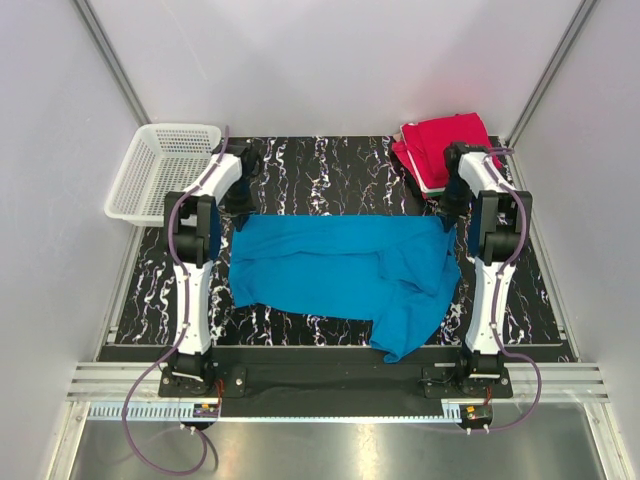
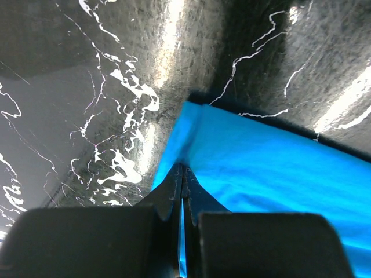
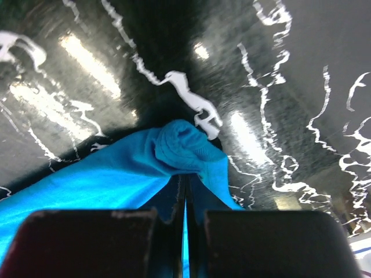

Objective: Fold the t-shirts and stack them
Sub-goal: Fold the tshirt

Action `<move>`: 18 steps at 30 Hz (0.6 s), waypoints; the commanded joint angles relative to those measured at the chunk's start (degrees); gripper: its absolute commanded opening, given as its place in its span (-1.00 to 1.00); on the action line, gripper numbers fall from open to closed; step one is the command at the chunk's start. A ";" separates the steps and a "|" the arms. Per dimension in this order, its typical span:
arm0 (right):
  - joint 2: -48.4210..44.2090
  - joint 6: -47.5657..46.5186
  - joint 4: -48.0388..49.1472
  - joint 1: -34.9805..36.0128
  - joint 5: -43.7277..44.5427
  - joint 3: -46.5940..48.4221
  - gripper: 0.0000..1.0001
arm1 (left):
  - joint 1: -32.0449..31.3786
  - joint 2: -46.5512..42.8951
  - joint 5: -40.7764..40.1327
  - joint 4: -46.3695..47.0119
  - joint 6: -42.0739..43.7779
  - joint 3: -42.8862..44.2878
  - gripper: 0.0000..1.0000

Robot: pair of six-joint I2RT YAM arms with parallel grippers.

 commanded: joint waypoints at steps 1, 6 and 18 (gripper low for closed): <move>2.15 -0.94 0.41 -1.60 0.86 4.27 -1.00 | 0.01 0.72 -1.00 -0.86 -0.32 2.69 -1.00; 4.69 -1.99 -0.56 -1.60 -1.78 8.84 -1.00 | 0.01 1.08 -1.09 -0.86 -0.23 2.95 -1.00; 7.95 -2.35 -3.11 -1.60 -2.75 17.72 -1.00 | 0.01 1.08 -2.49 -0.95 -0.49 2.95 -1.00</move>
